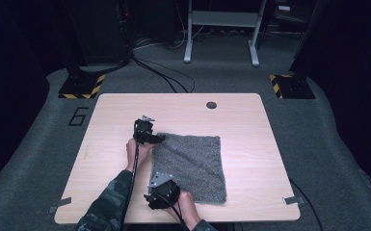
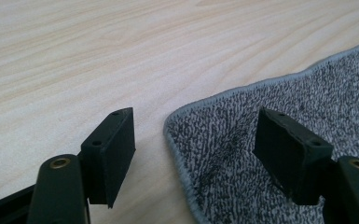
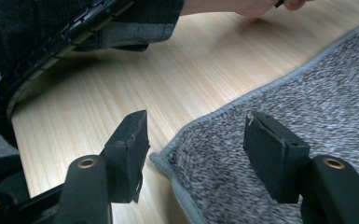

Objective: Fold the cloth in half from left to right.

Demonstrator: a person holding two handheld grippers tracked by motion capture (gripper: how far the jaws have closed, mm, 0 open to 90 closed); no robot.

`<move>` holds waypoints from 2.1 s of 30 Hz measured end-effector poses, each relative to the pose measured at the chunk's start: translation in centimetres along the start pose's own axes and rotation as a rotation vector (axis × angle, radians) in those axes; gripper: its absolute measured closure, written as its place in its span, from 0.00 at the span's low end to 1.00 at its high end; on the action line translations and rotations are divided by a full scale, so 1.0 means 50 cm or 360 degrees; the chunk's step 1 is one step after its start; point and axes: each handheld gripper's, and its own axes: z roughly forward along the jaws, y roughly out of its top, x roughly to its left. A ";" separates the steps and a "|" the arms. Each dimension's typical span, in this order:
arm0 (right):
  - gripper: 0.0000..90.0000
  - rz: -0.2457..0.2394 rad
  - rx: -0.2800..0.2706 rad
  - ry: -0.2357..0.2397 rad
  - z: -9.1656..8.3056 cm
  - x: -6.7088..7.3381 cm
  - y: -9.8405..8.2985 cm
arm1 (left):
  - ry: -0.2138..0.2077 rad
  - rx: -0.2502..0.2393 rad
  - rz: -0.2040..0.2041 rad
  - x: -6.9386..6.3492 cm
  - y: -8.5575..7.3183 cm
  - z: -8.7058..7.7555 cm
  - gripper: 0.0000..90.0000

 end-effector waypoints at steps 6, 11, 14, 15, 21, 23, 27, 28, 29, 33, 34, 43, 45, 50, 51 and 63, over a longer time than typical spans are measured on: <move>0.50 -0.0011 -0.0006 -0.0073 0.017 0.009 -0.006 | 0.0043 -0.0041 -0.0056 -0.013 -0.005 0.007 0.42; 0.57 0.0041 -0.0006 -0.0140 0.026 0.014 -0.018 | 0.0094 -0.0068 -0.0103 -0.023 -0.013 0.016 0.56; 0.65 0.0035 -0.0041 -0.0234 0.025 0.024 -0.024 | 0.0122 -0.0072 -0.0058 -0.027 -0.015 0.016 0.65; 0.68 0.0049 -0.0056 -0.0240 0.024 0.026 -0.027 | 0.0137 -0.0085 -0.0046 -0.030 -0.018 0.017 0.67; 0.86 0.0087 -0.0090 -0.0248 0.023 0.027 -0.034 | 0.0200 -0.0112 -0.0069 -0.031 -0.024 0.016 0.89; 0.92 0.0072 -0.0085 -0.0260 0.025 0.034 -0.033 | 0.0204 -0.0122 -0.0102 -0.031 -0.025 0.016 0.95; 0.95 0.0059 -0.0094 -0.0293 0.027 0.040 -0.033 | 0.0211 -0.0134 -0.0110 -0.034 -0.025 0.018 0.96; 0.96 0.0069 -0.0097 -0.0306 0.027 0.041 -0.033 | 0.0204 -0.0125 -0.0115 -0.034 -0.025 0.017 0.96; 0.96 0.0052 -0.0073 -0.0303 0.023 0.039 -0.035 | 0.0207 -0.0135 -0.0131 -0.033 -0.026 0.018 0.96; 0.96 0.0076 -0.0134 -0.0300 0.016 0.036 -0.039 | 0.0198 -0.0150 -0.0149 -0.027 -0.024 0.011 0.96; 0.96 0.0089 -0.0149 -0.0290 0.013 0.037 -0.039 | 0.0198 -0.0162 -0.0161 -0.027 -0.023 0.008 0.96; 0.96 0.0102 -0.0312 -0.0300 -0.017 0.036 -0.026 | 0.0199 -0.0191 -0.0137 -0.030 0.005 -0.022 0.96; 0.96 0.0116 -0.0336 -0.0295 -0.023 0.037 -0.018 | 0.0210 -0.0193 -0.0130 -0.027 0.012 -0.031 0.96; 0.96 0.0117 -0.0425 -0.0289 -0.036 0.041 0.004 | 0.0248 -0.0177 -0.0078 -0.018 0.030 -0.057 0.96; 0.96 0.0108 -0.0442 -0.0281 -0.038 0.041 0.010 | 0.0260 -0.0163 -0.0054 -0.016 0.036 -0.065 0.96; 0.96 0.0112 -0.0648 -0.0274 -0.083 0.055 0.055 | 0.0312 -0.0178 0.0119 -0.038 0.108 -0.137 0.96</move>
